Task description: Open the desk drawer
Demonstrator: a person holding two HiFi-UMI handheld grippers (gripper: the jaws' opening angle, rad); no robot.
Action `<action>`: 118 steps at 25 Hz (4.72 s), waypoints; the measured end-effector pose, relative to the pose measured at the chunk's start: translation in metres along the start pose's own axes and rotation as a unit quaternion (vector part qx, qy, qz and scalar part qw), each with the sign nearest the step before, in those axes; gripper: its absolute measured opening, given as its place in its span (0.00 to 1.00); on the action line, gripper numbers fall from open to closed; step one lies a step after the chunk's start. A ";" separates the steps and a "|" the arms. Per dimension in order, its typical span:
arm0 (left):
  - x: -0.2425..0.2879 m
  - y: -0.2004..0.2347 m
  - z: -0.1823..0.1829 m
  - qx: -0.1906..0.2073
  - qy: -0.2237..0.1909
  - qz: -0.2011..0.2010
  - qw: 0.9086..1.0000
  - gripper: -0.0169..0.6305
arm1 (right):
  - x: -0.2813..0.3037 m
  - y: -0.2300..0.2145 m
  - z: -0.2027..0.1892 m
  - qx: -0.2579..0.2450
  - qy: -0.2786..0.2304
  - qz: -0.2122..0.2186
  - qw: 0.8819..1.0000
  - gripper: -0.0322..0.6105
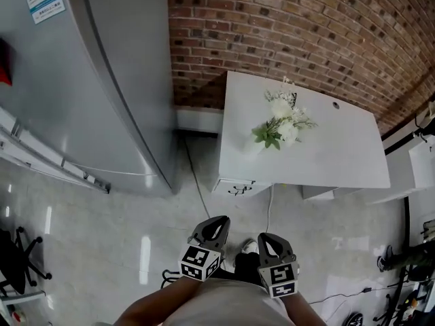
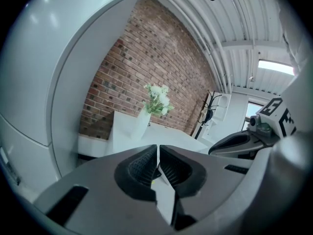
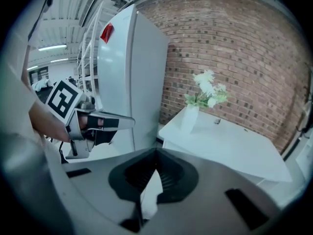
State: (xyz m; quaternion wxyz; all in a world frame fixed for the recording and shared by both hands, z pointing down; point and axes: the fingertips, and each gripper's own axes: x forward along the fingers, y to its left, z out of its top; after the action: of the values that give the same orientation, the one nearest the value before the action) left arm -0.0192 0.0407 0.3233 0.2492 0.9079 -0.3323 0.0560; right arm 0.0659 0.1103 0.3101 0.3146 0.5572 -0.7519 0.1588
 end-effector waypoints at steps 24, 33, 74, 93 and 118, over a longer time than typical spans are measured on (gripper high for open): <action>0.082 -0.037 -0.048 -0.073 0.020 0.160 0.984 0.06 | 0.152 -0.111 -0.129 -0.150 0.086 0.137 0.975 0.08; 0.120 0.029 -0.120 -0.089 0.010 0.177 0.980 0.06 | 0.291 -0.118 -0.201 -0.227 0.093 0.117 0.962 0.21; 0.124 0.102 -0.259 -0.176 0.004 0.165 0.970 0.06 | 0.456 -0.133 -0.277 -0.470 0.152 0.046 0.868 0.32; 0.108 0.108 -0.270 -0.216 0.004 0.170 0.962 0.06 | 0.476 -0.128 -0.280 -0.467 0.143 0.027 0.872 0.20; 0.113 0.097 -0.288 -0.249 0.013 0.178 0.952 0.06 | 0.481 -0.129 -0.275 -0.457 0.120 0.003 0.881 0.09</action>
State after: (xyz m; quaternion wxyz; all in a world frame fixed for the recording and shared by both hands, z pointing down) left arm 0.0258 0.0531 0.6445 0.4578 0.7424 -0.4885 0.0266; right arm 0.1814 -0.1254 0.8146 0.6215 0.3265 -0.6990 -0.1361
